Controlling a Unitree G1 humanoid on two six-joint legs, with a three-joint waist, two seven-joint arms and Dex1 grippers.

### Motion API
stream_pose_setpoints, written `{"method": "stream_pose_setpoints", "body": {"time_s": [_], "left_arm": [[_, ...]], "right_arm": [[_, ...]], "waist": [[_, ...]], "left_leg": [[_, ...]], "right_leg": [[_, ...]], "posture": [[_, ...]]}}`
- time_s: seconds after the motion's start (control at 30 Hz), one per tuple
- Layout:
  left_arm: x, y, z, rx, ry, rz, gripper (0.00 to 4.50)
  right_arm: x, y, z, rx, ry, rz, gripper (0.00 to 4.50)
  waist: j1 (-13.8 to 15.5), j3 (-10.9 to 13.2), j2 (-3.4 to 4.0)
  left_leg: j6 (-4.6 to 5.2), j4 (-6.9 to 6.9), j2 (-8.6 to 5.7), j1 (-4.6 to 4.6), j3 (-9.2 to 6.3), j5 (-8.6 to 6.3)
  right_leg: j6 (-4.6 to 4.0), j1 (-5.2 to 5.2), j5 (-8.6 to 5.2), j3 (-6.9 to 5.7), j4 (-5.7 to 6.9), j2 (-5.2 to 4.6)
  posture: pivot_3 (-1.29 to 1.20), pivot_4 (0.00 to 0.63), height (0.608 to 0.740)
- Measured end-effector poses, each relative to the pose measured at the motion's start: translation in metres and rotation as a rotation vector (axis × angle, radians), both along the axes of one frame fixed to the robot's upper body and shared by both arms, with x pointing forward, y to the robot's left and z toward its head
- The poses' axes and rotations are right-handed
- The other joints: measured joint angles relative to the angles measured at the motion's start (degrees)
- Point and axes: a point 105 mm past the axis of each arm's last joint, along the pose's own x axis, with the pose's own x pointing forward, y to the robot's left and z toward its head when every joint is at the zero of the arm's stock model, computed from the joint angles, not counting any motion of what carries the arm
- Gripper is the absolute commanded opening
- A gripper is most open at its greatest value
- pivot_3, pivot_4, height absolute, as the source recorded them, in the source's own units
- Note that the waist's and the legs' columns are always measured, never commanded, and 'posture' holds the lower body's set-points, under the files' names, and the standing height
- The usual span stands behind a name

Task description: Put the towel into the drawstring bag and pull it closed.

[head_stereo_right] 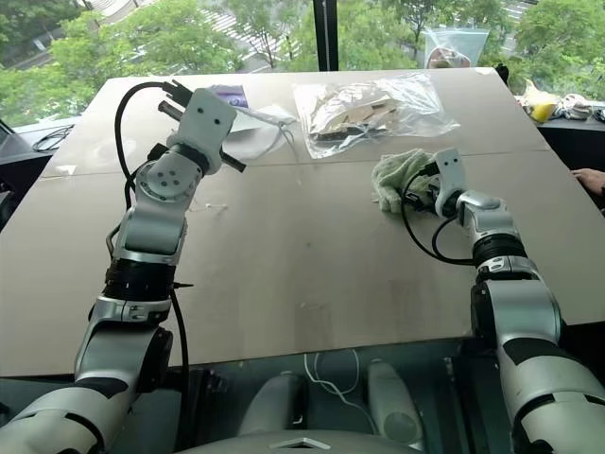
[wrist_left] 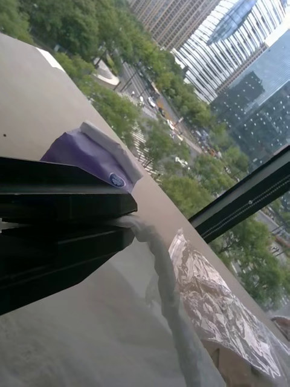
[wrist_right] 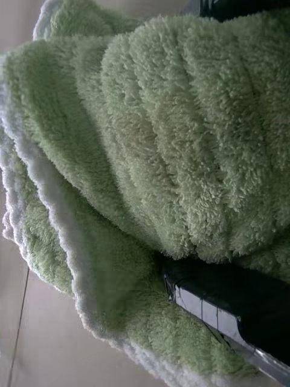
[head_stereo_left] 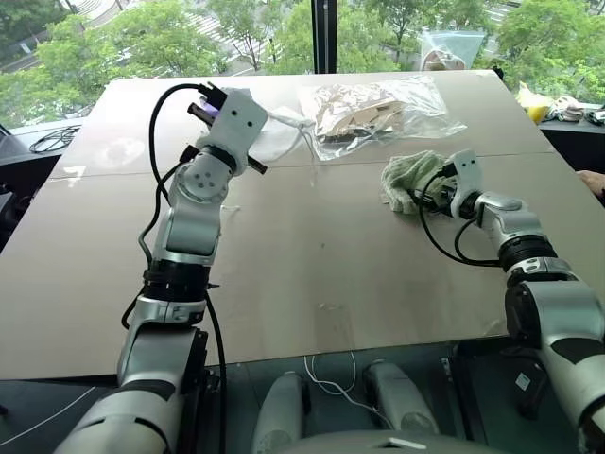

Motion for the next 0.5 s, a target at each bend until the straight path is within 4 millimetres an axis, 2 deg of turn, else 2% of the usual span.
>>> {"method": "stream_pose_setpoints", "body": {"time_s": [0.03, 0.07, 0.2, 0.37, 0.5], "left_arm": [[-0.001, -0.001, 0.001, 0.001, -0.005, -0.003, 0.0], [-0.001, -0.001, 0.002, 0.002, -0.009, -0.005, 0.0], [-0.001, -0.002, 0.003, 0.001, -0.01, -0.005, 0.0], [-0.001, -0.002, 0.002, -0.009, -0.006, -0.005, 0.0], [0.0, -0.003, -0.001, -0.07, 0.017, -0.011, 0.0]], "right_arm": [[0.001, 0.002, -0.001, -0.02, -0.004, -0.001, 3.98], [0.001, 0.003, -0.001, -0.02, -0.003, -0.004, 3.76], [0.001, 0.012, -0.006, 0.003, 0.013, 0.011, 2.08], [0.001, 0.016, -0.005, 0.032, 0.021, 0.018, 0.22], [0.001, 0.015, -0.005, 0.035, 0.02, 0.014, 0.14]], "waist": [[0.0, 0.0, -0.06], [0.0, -0.1, -0.09], [-0.1, -0.1, -0.1], [-0.1, -0.1, -0.1], [-0.1, -0.1, -0.1]], "left_leg": [[0.0, 0.0, 0.01, 0.14, 0.0, 0.0], [0.0, 0.0, 0.01, 0.17, -0.01, 0.0], [0.0, -0.03, 0.03, 0.68, 0.01, 0.0], [0.0, -0.02, 0.03, 0.68, 0.02, 0.0], [0.0, -0.02, 0.03, 0.66, 0.02, 0.0]], "right_leg": [[0.03, 0.11, -0.02, 0.0, 0.0, 0.01], [0.04, 0.13, -0.02, 0.0, 0.01, 0.03], [0.04, 0.56, -0.03, 0.05, 0.03, 0.06], [0.05, 0.56, -0.03, 0.07, 0.03, 0.06], [0.05, 0.56, -0.03, 0.07, 0.03, 0.06]], "posture": [[0.0, 0.15, 0.74], [0.0, 0.15, 0.74], [0.0, 0.15, 0.74], [0.0, 0.15, 0.74], [0.0, 0.15, 0.74]]}}
